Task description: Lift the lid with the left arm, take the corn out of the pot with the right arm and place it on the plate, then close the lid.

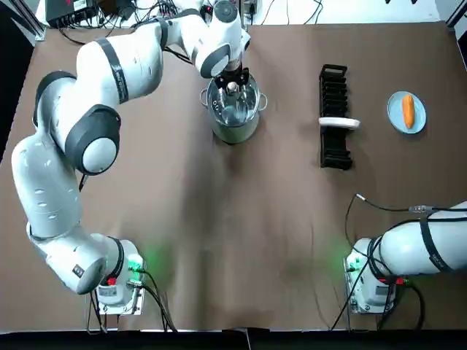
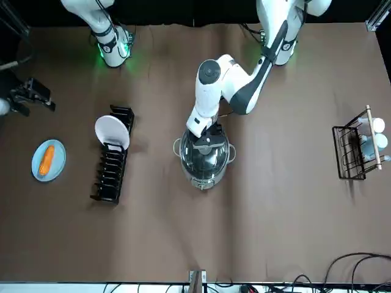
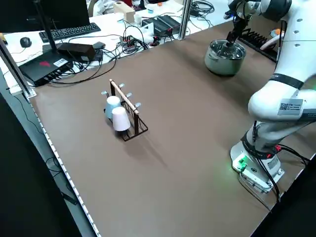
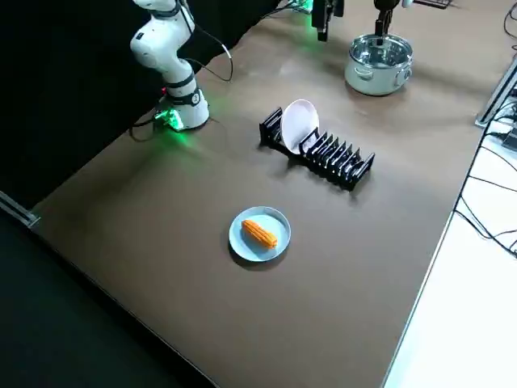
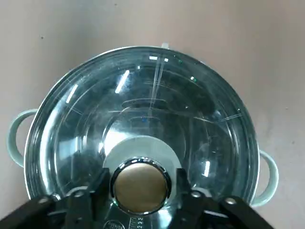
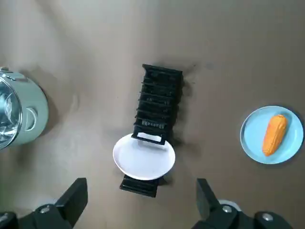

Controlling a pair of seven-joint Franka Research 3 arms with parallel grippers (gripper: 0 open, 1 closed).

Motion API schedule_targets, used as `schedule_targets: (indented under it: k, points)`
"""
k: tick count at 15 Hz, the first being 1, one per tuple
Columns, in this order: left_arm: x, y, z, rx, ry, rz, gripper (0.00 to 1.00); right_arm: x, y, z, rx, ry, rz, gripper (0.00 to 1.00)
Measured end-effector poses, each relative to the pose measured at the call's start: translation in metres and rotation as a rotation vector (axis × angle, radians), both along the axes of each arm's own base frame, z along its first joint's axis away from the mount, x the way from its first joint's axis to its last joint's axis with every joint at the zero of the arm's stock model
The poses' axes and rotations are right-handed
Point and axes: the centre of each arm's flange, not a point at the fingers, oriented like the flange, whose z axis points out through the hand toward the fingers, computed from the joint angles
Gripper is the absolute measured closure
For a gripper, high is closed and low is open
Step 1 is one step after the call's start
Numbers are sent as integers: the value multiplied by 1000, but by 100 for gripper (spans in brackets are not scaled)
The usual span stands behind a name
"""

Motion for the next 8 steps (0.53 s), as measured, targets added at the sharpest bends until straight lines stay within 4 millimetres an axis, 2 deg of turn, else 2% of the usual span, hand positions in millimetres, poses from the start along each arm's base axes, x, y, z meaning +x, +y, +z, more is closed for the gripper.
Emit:
schedule_targets:
  k: [1, 2, 3, 4, 5, 7, 8]
  points:
    - [0, 0, 1, -1, -1, 2, 31, -2, -4, 1, 1, 0, -5, 0]
    - [6, 5, 14, -12, -18, 13, 14, -5, -6, -9, -18, 19, -5, 0]
    - [12, 12, 26, -17, -29, 27, 5, -5, -8, -16, -43, 31, -4, 0]
    - [19, 24, 42, -12, -36, 49, 0, -6, -8, -22, -69, 43, 0, 0]
    - [28, 41, 60, 1, -41, 73, 0, -6, -6, -28, -96, 53, 10, 0]
    - [43, 88, 101, 58, -29, 78, 0, -5, 1, -36, -118, 52, 26, 0]
    - [50, 118, 121, 95, -12, 63, 0, -5, 1, -38, -121, 41, 27, 0]
